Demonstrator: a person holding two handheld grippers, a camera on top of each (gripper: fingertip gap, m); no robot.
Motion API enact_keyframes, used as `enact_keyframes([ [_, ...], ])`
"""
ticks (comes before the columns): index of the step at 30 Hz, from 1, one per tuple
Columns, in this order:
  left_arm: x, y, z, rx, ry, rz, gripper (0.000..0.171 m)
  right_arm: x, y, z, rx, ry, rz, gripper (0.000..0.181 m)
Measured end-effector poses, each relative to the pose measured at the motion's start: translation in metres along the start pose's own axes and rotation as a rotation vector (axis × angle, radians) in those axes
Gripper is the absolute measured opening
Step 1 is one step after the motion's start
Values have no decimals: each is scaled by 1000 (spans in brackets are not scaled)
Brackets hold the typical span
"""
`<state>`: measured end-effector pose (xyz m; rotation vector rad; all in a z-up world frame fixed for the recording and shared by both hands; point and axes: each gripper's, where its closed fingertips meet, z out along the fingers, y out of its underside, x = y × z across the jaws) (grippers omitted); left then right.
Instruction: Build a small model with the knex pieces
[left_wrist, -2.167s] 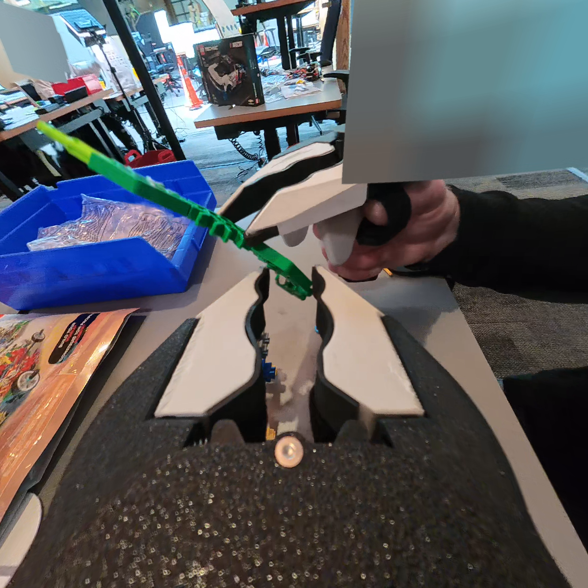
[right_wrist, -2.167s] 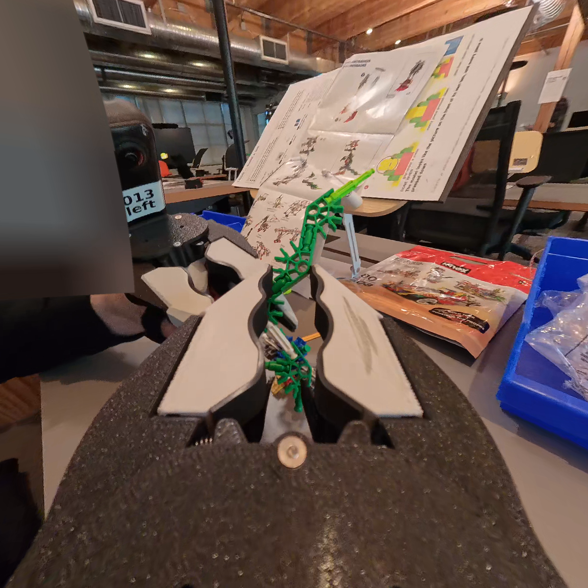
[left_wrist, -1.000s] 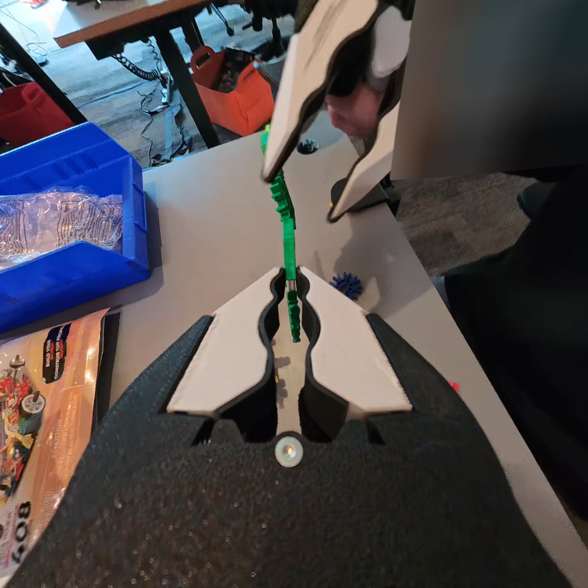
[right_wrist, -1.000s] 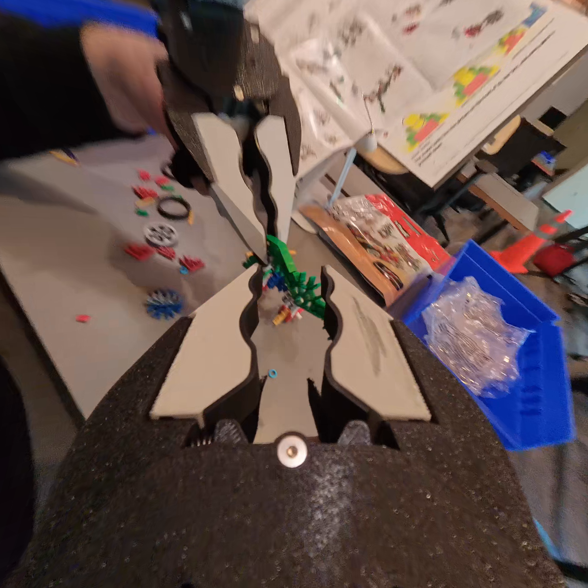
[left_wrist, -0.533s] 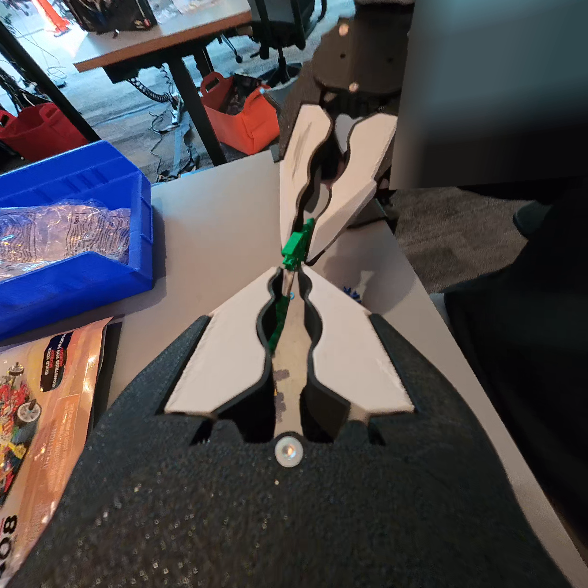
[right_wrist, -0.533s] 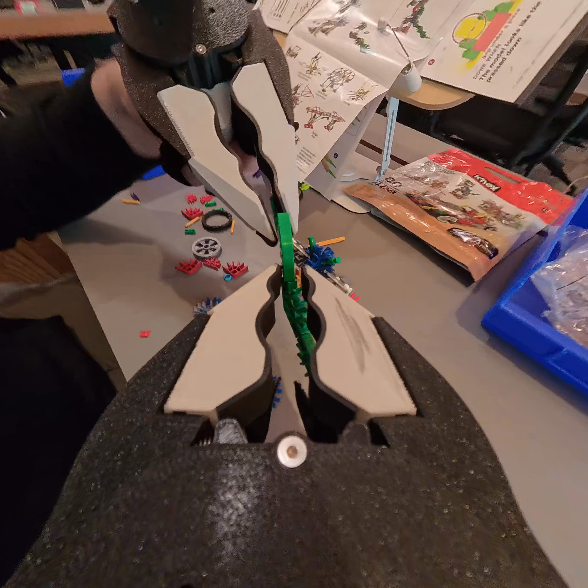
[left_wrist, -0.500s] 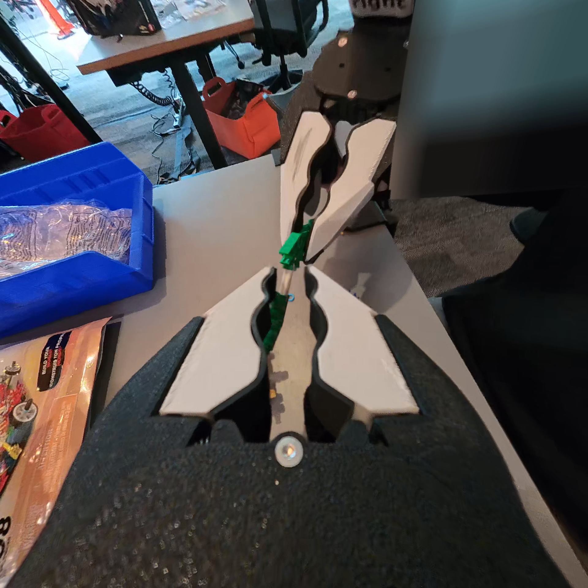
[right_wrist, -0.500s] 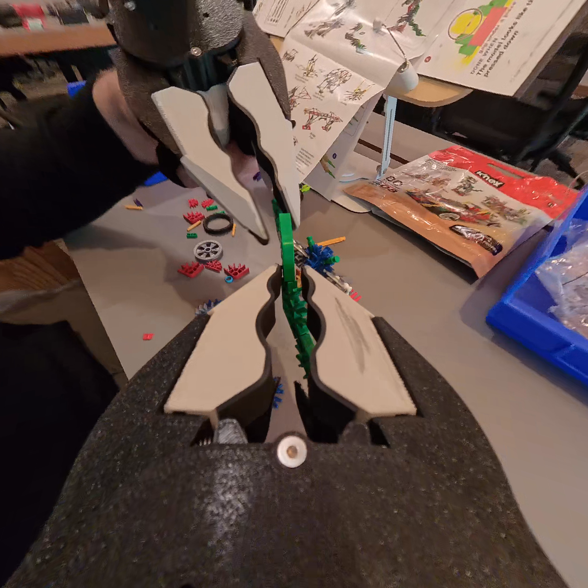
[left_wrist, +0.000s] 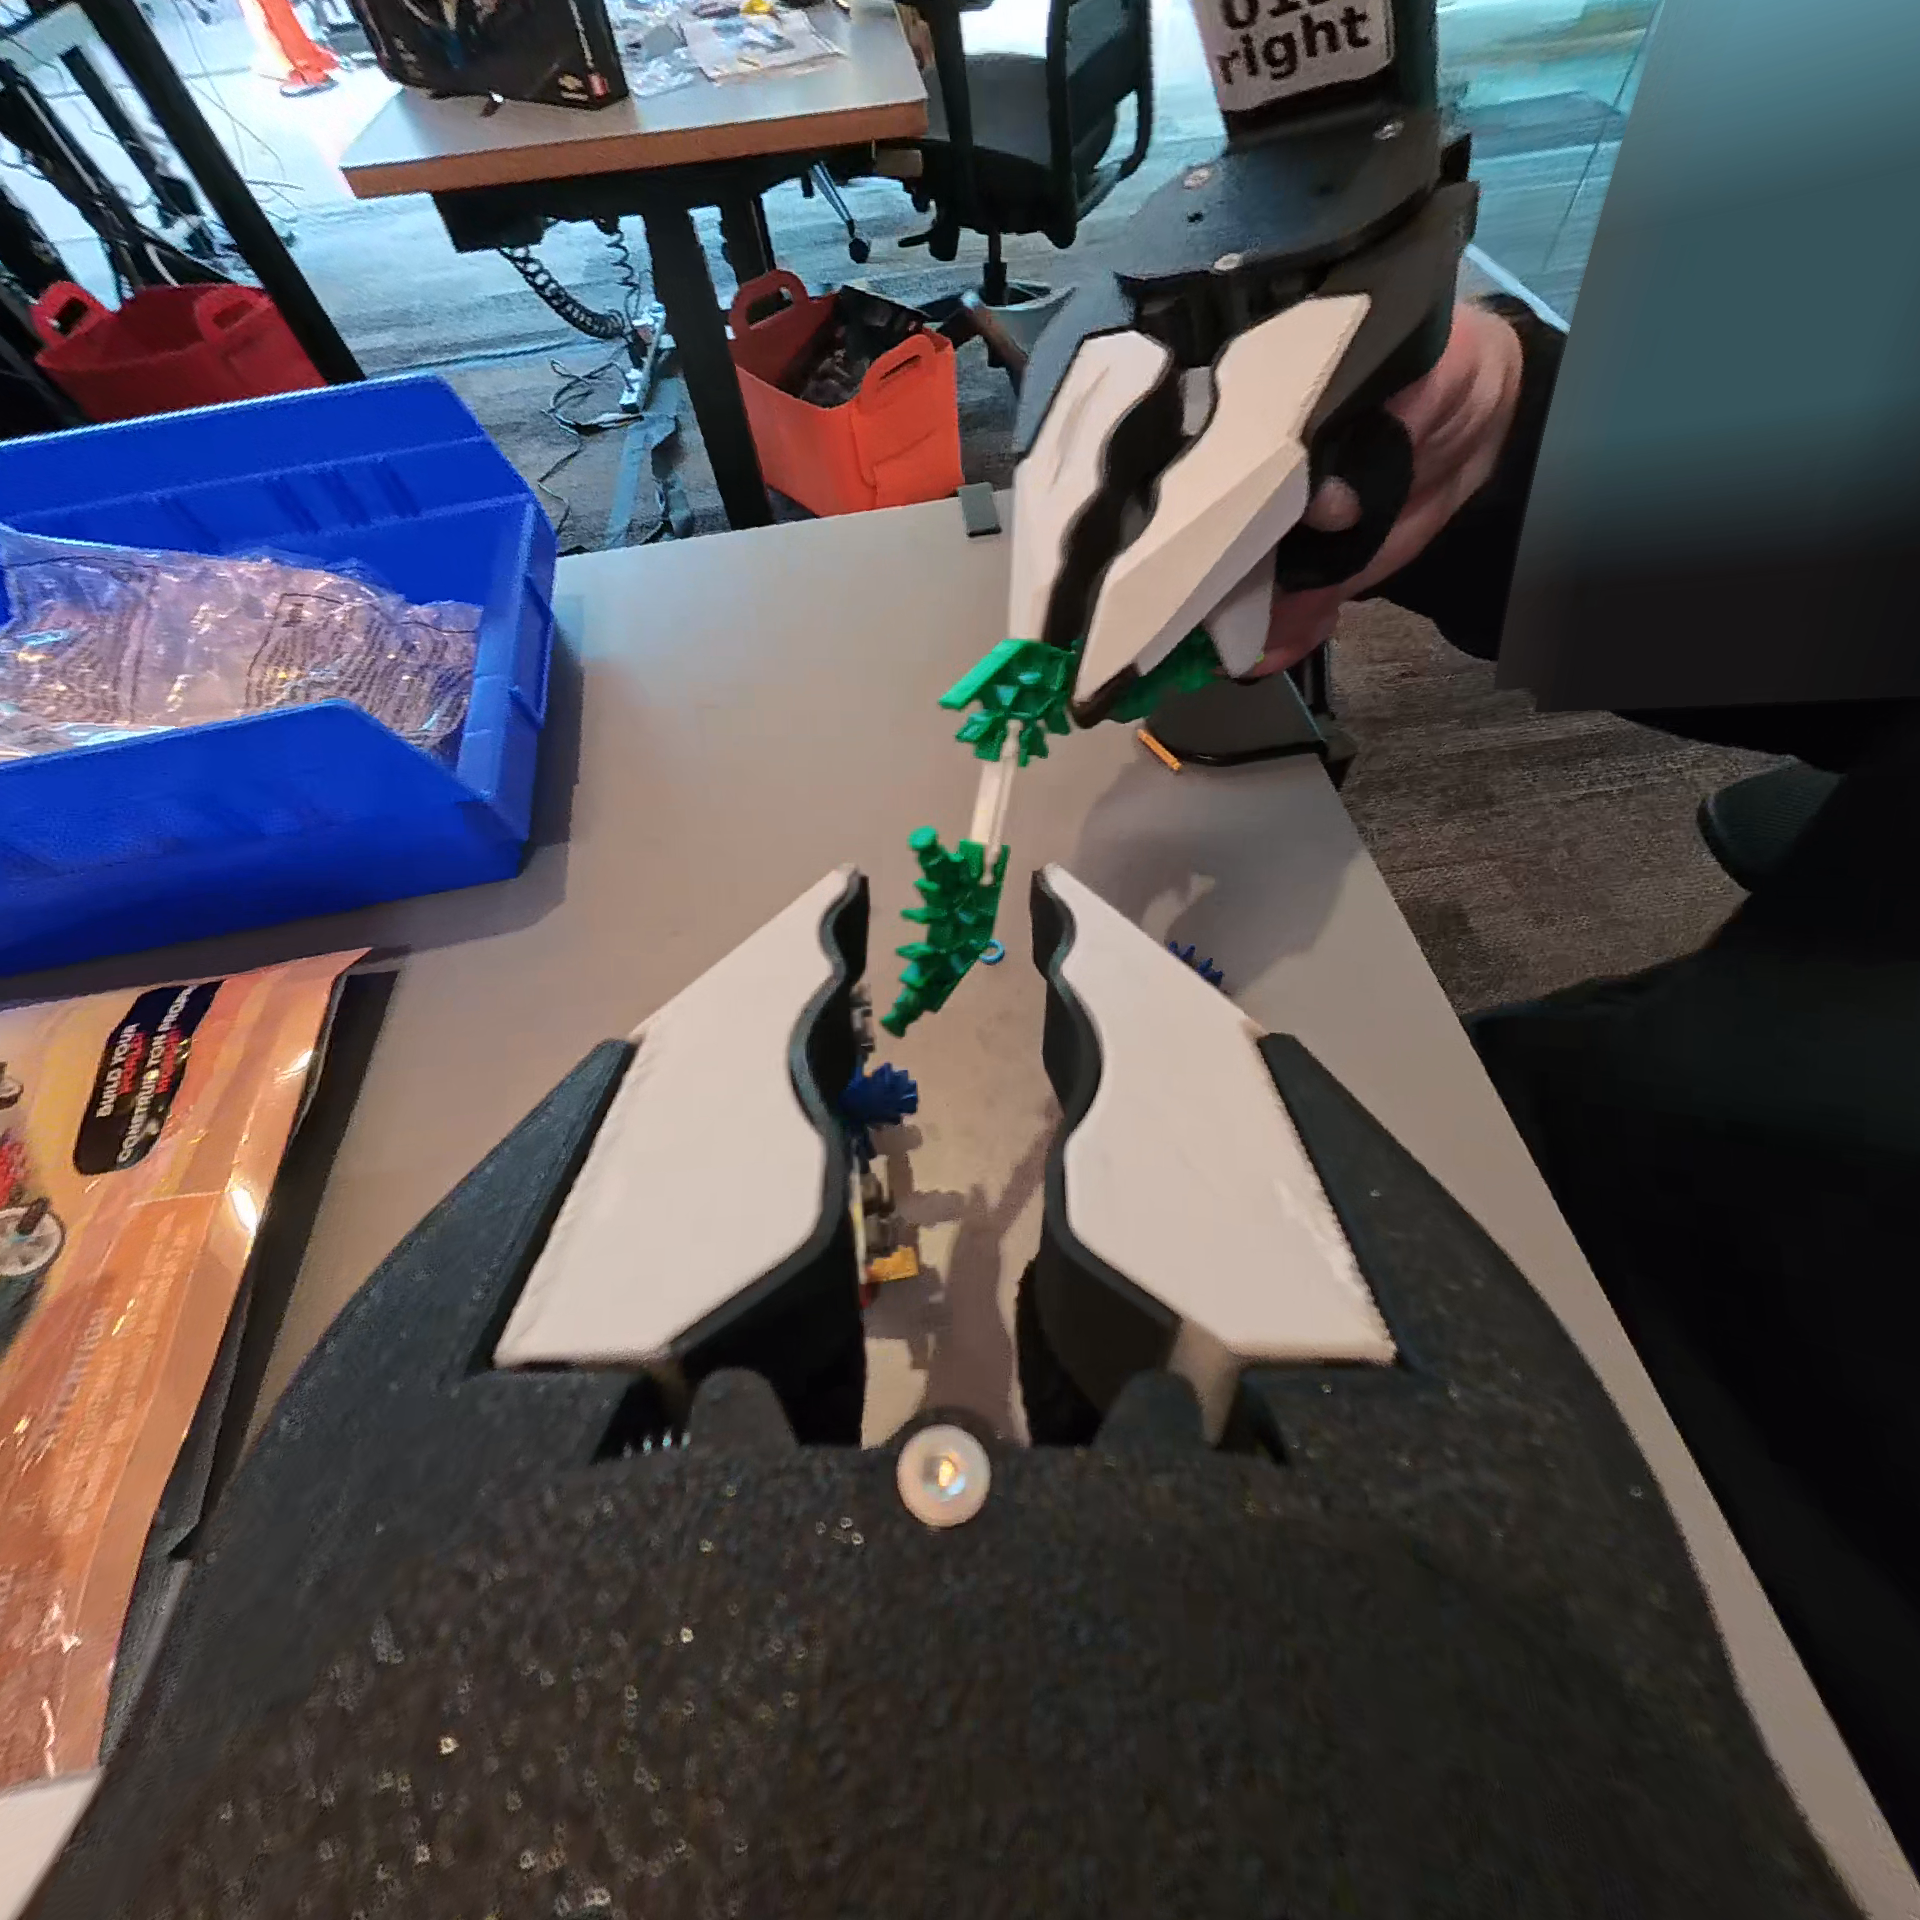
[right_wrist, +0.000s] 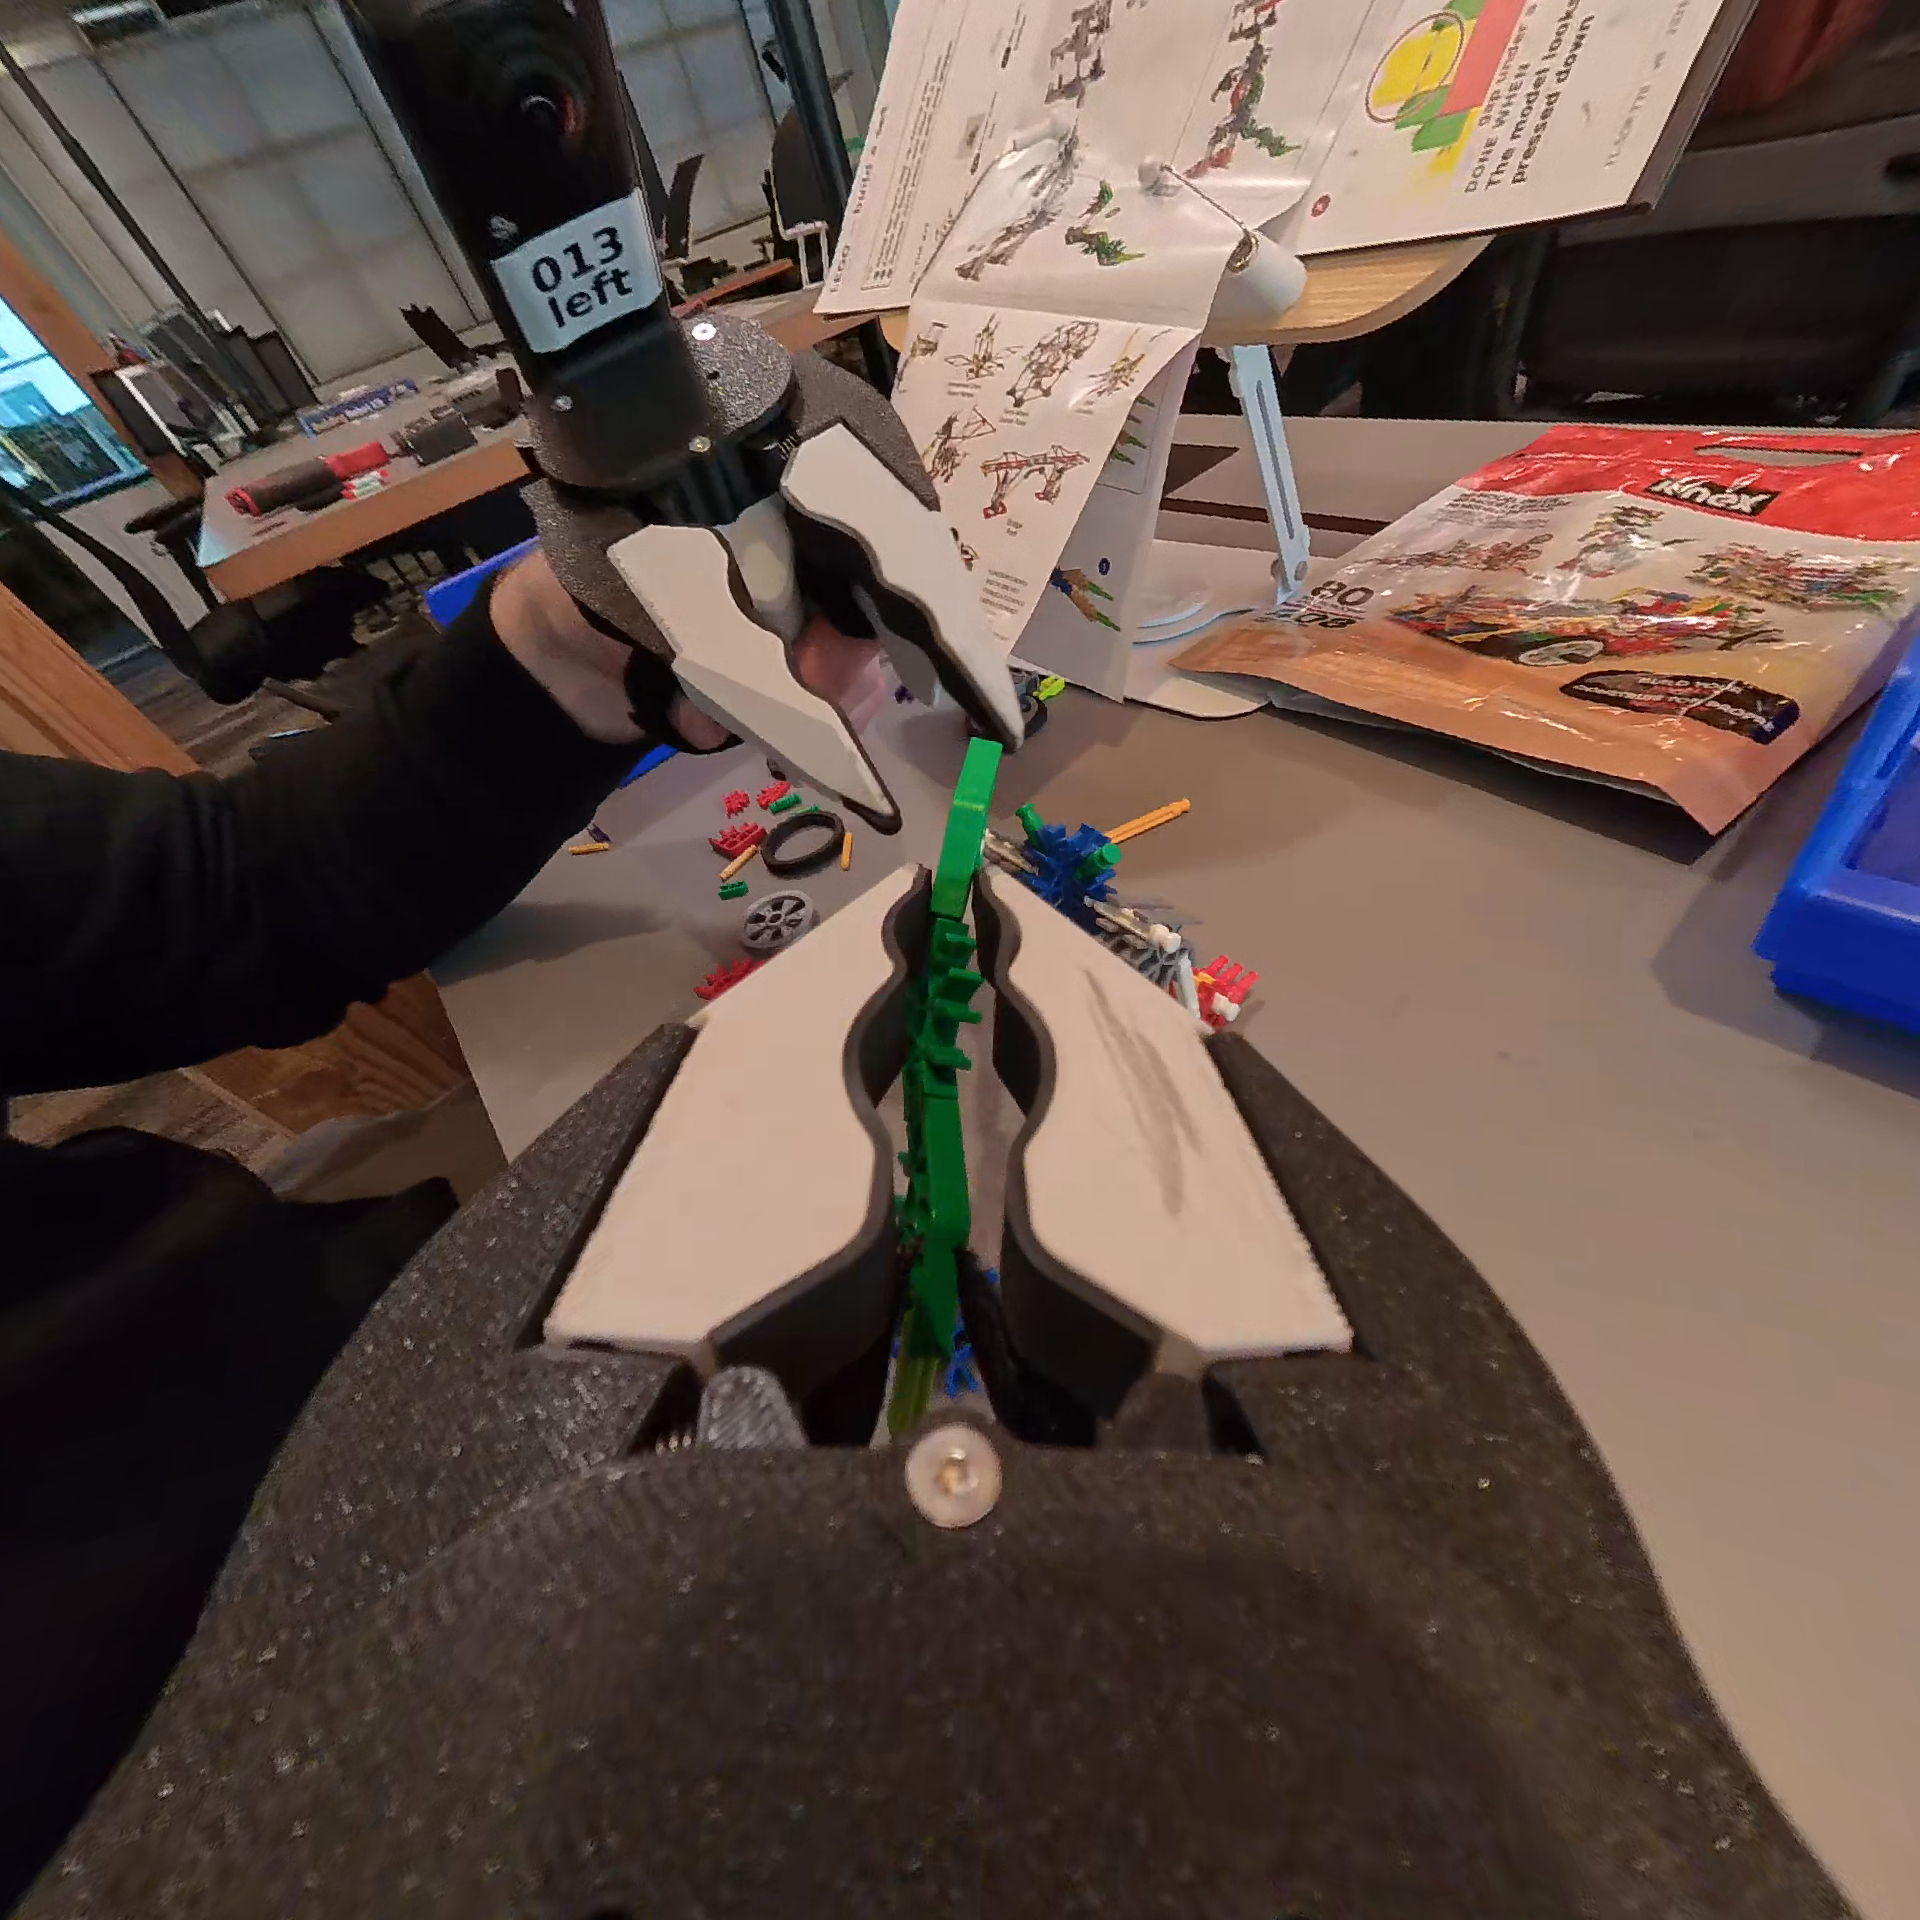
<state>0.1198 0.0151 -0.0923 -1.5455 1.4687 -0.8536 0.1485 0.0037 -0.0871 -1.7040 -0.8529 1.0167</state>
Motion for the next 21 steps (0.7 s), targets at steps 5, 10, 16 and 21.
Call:
enact_keyframes([
  [5,4,3,1,10,54,-24,20,-7,-7,-4,48,-66,33,7],
  [10,7,0,-1,45,103,-53,9,-6,-7,-8,49,-97,71,13],
  [16,2,-2,-4,37,94,-63,5,7,-31,-35,132,-95,109,22],
  [21,7,-3,-3,12,133,-37,5,12,-35,-37,75,-43,33,27],
])
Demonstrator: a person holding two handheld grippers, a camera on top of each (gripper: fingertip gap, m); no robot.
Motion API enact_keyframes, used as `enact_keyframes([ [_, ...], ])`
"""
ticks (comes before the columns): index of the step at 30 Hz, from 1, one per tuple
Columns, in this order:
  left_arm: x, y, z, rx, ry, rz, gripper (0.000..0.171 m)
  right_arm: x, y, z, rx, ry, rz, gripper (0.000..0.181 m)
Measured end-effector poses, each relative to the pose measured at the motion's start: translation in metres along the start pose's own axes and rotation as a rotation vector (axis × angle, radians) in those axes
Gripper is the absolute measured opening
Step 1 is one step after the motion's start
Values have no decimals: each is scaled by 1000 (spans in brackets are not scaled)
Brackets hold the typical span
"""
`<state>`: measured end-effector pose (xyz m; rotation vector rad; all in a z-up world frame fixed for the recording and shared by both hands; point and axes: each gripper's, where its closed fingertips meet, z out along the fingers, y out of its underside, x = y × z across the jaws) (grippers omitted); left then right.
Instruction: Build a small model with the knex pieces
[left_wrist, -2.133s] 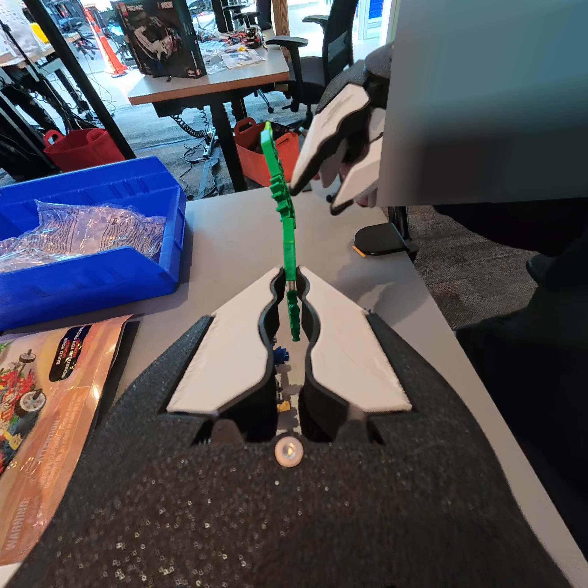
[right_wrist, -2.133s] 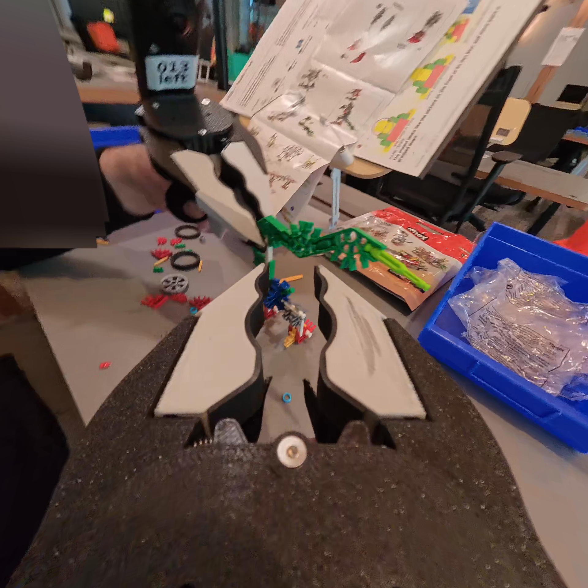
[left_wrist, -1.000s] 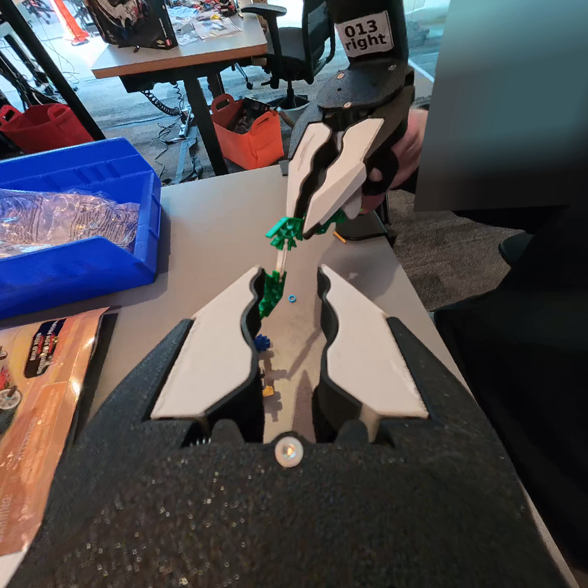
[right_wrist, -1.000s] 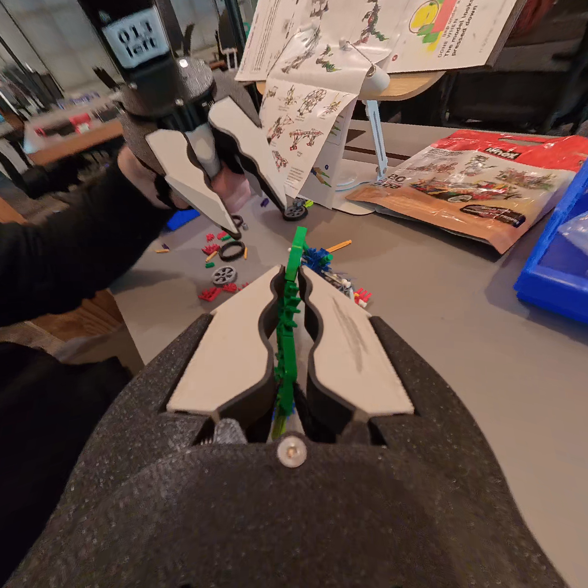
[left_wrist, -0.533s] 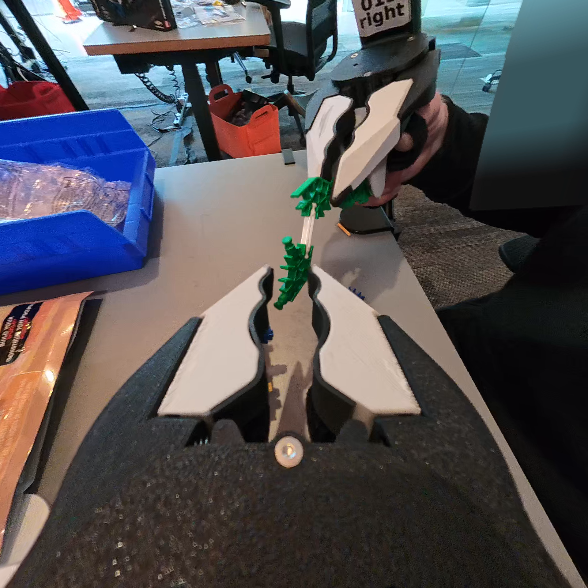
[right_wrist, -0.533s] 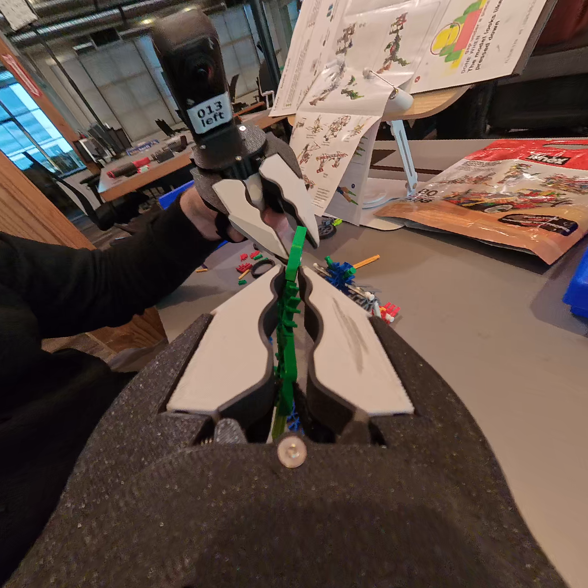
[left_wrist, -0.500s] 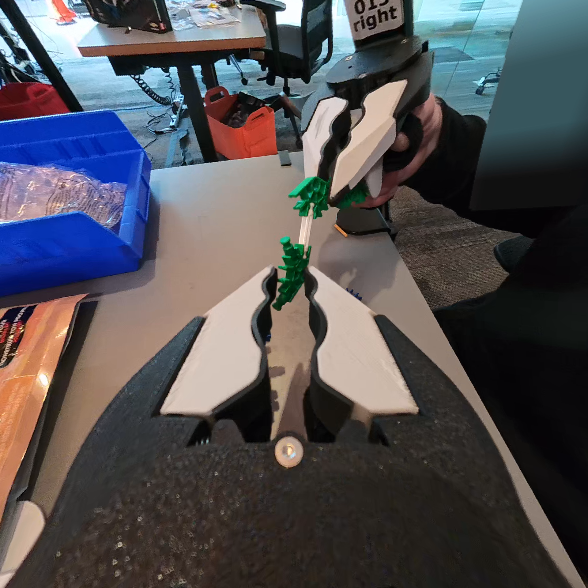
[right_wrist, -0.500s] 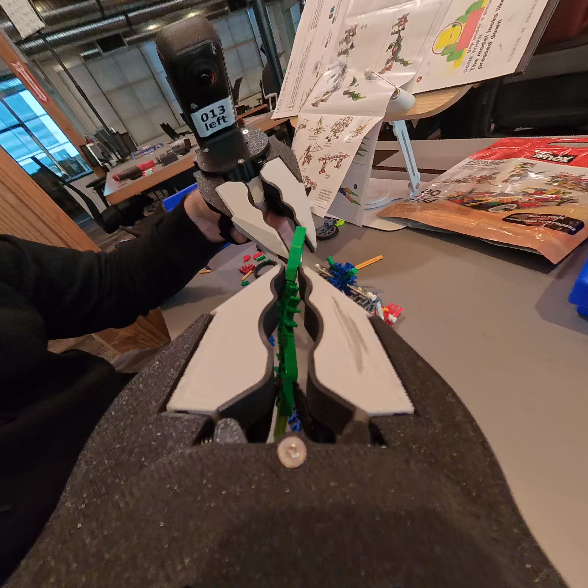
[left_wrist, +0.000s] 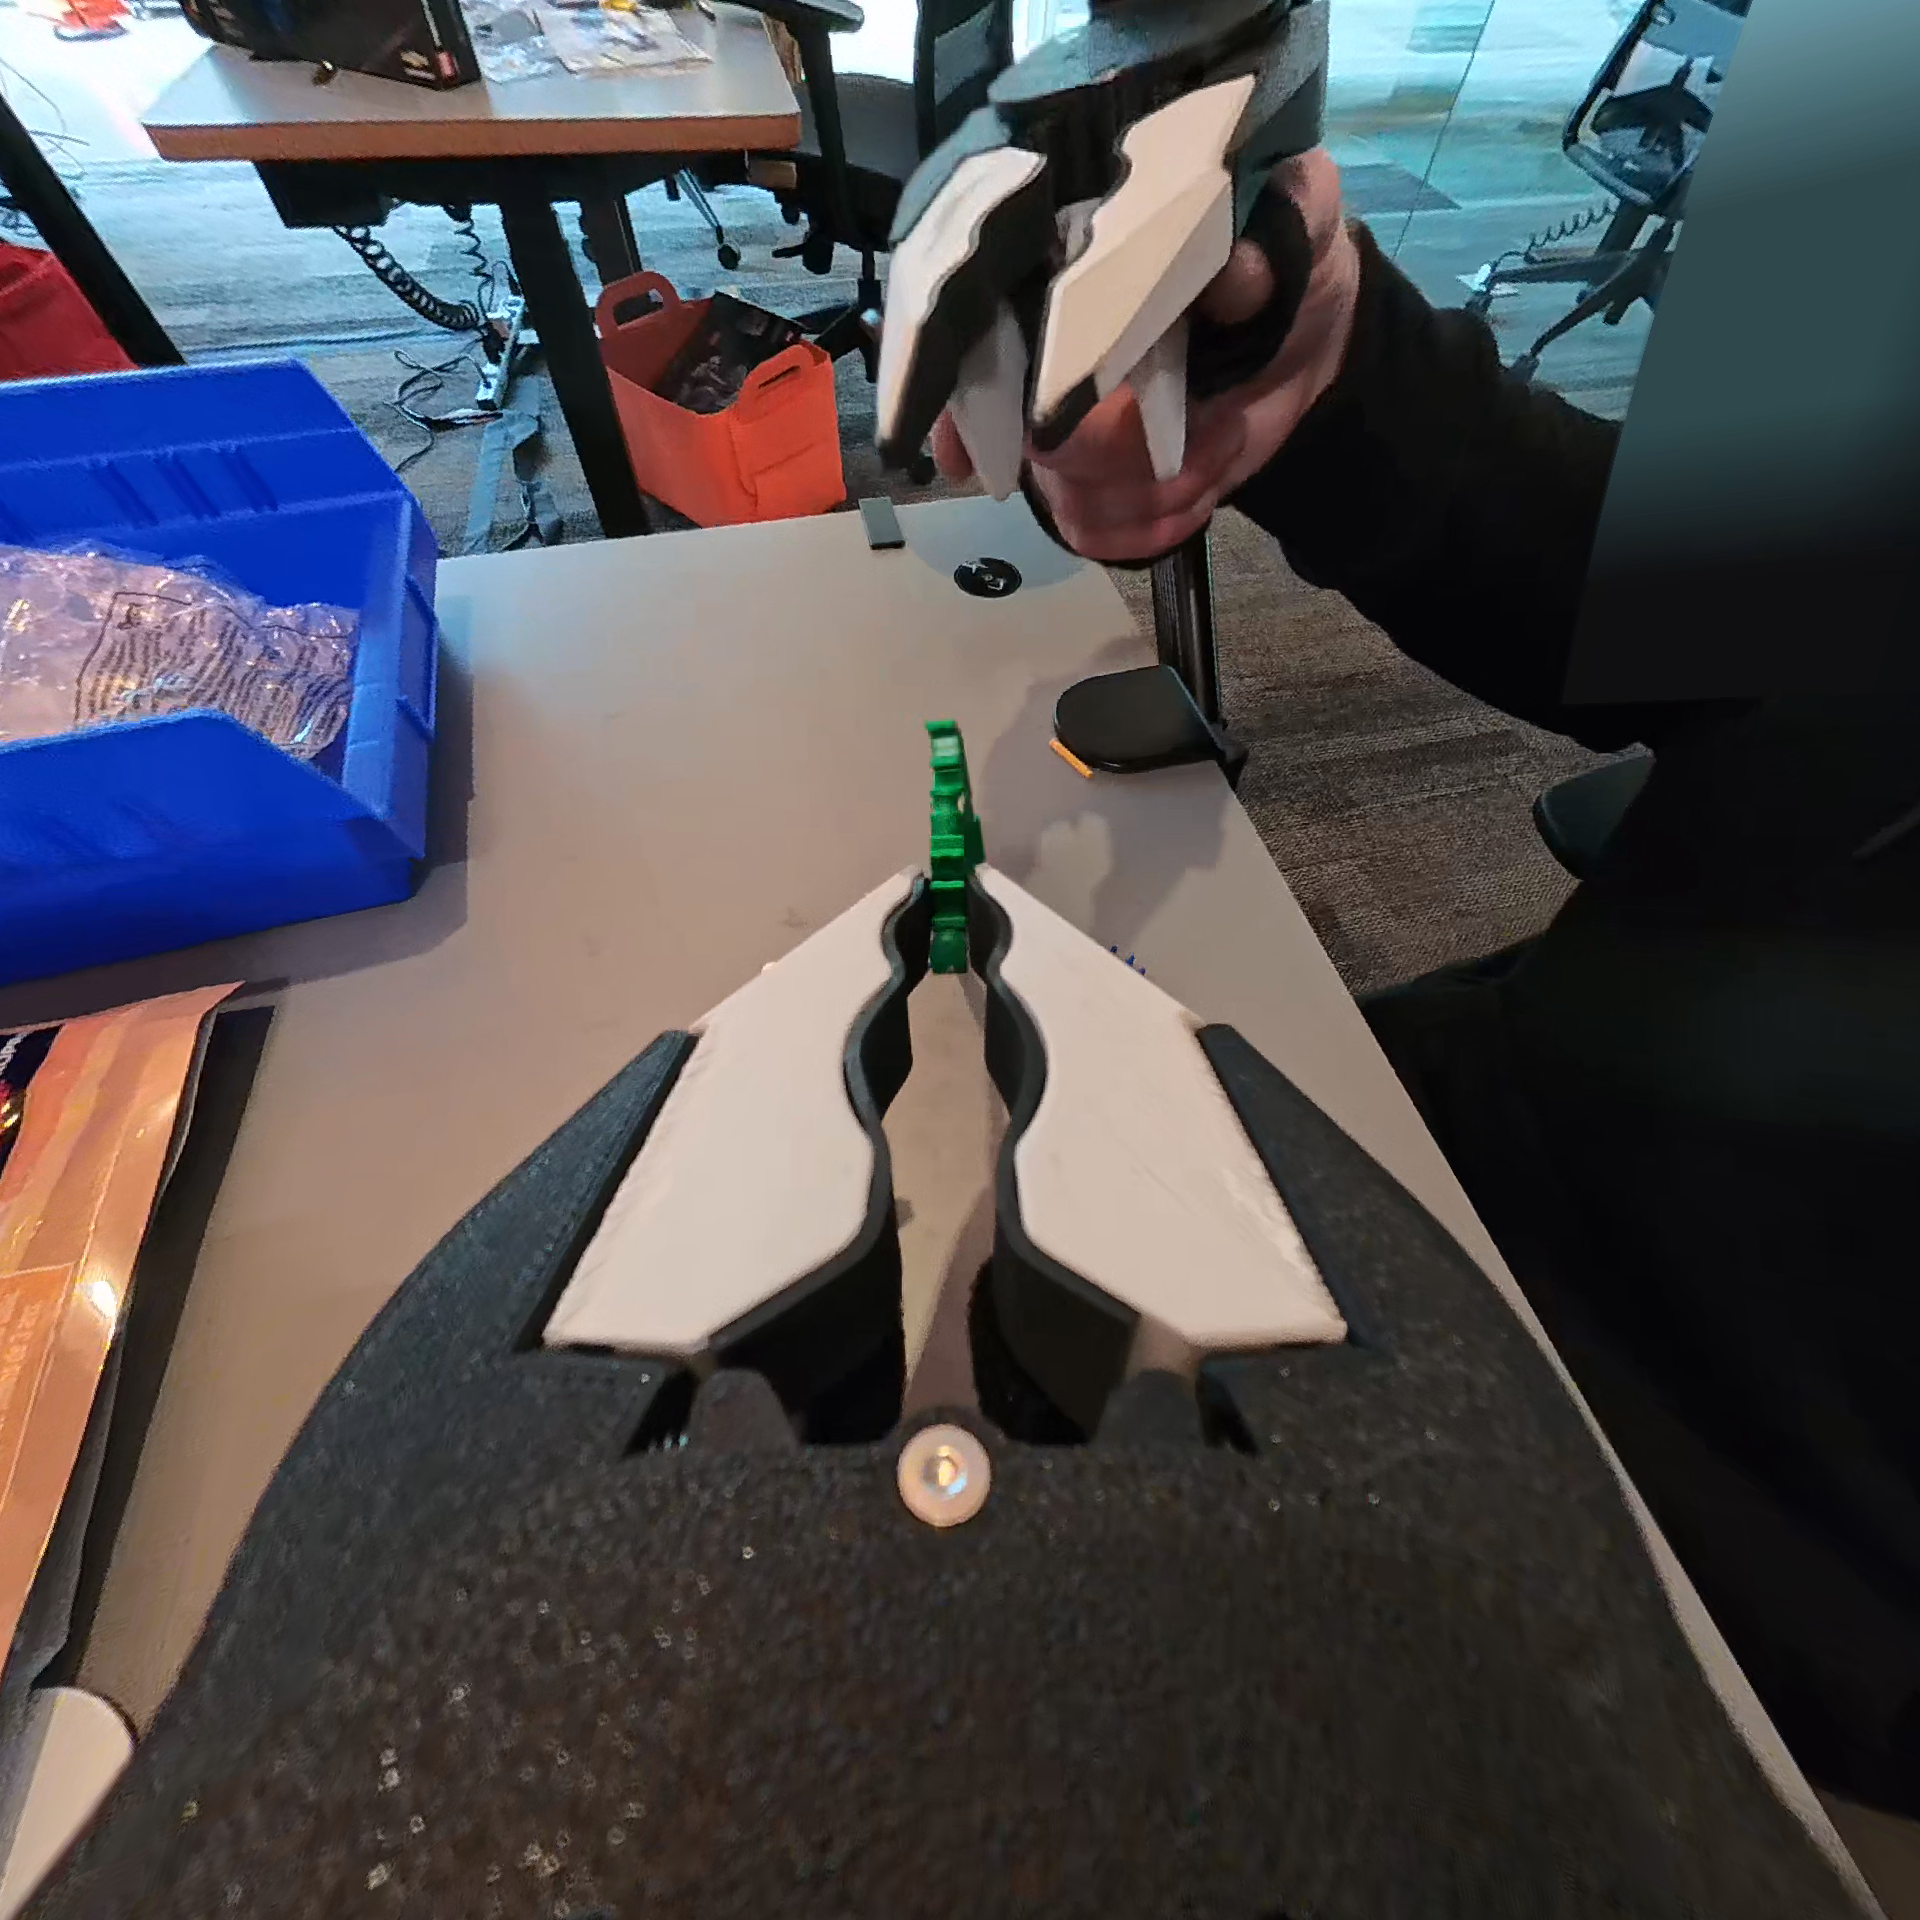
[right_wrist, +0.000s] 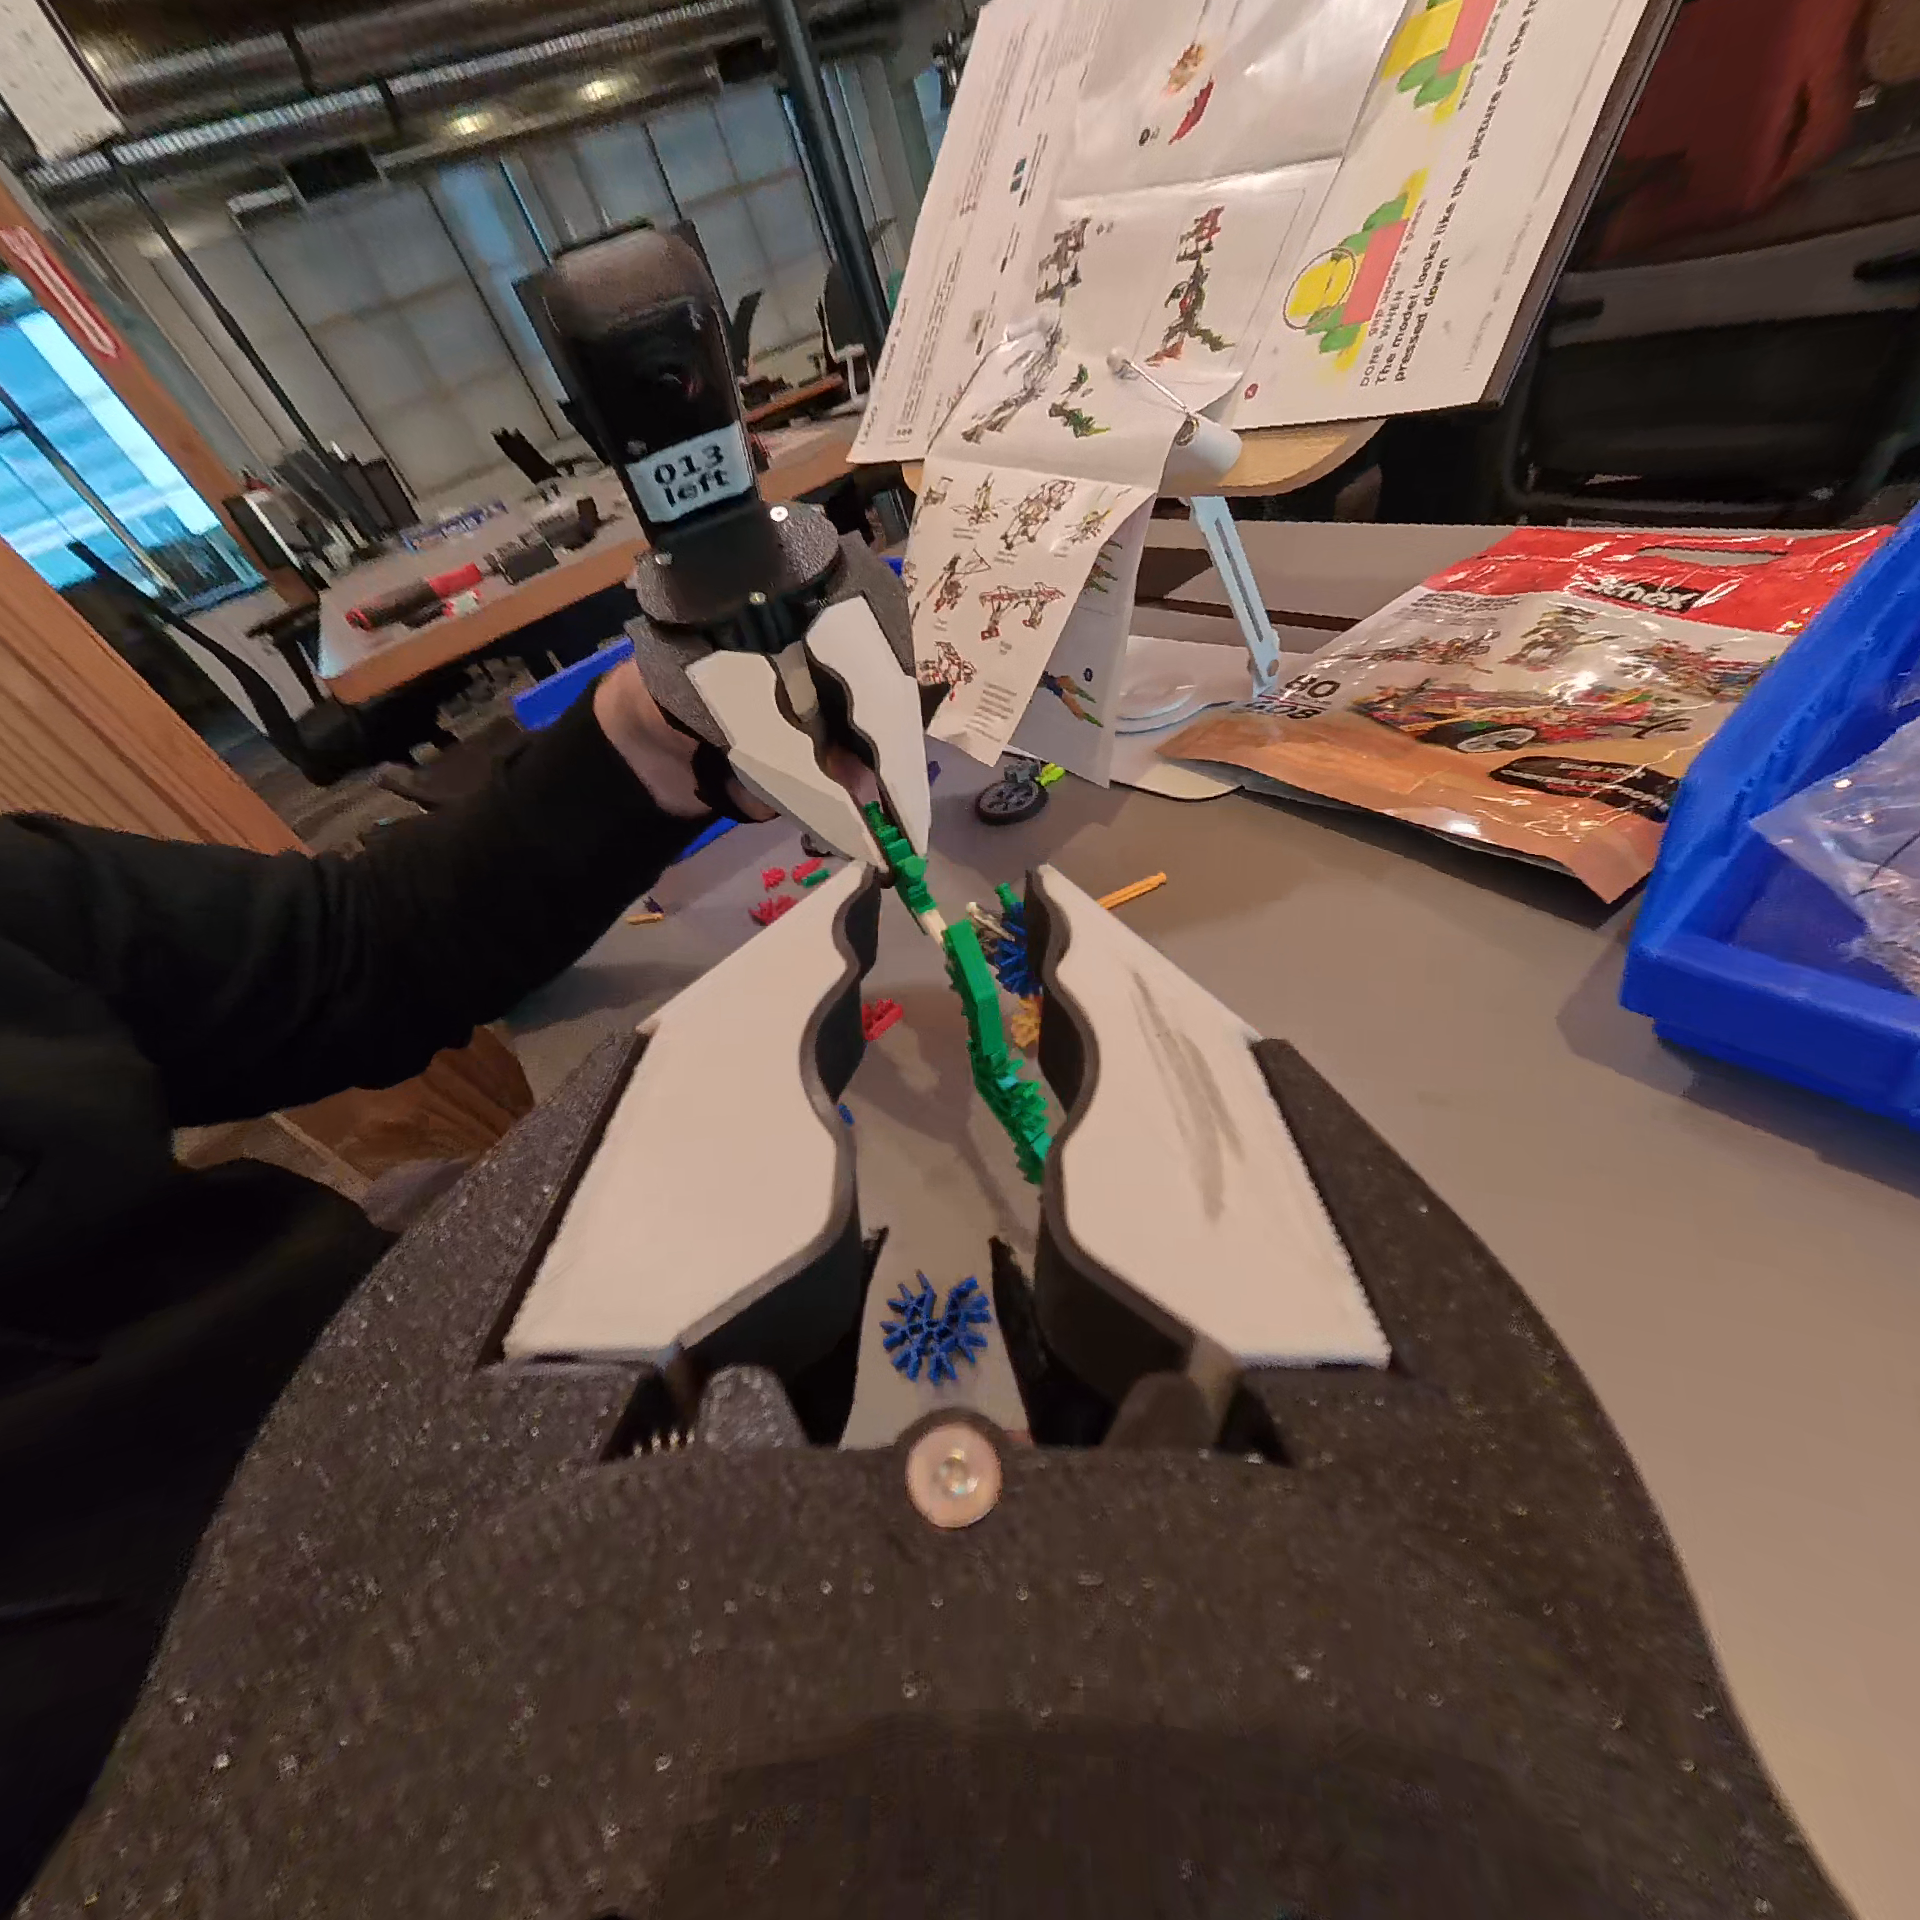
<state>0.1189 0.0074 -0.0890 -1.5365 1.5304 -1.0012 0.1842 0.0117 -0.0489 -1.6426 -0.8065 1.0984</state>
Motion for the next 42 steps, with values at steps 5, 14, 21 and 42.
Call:
enact_keyframes([
  [5,5,-7,2,23,38,-1,5,-2,14,15,-113,-3,-60,34],
  [14,6,-17,-3,121,82,-52,5,-5,44,34,-220,-35,-95,11],
  [21,1,-24,-11,169,55,-77,28,-7,35,36,-127,-82,-15,6],
  [42,-7,-45,-34,26,-585,748,50,-22,7,32,136,-290,251,5],
])
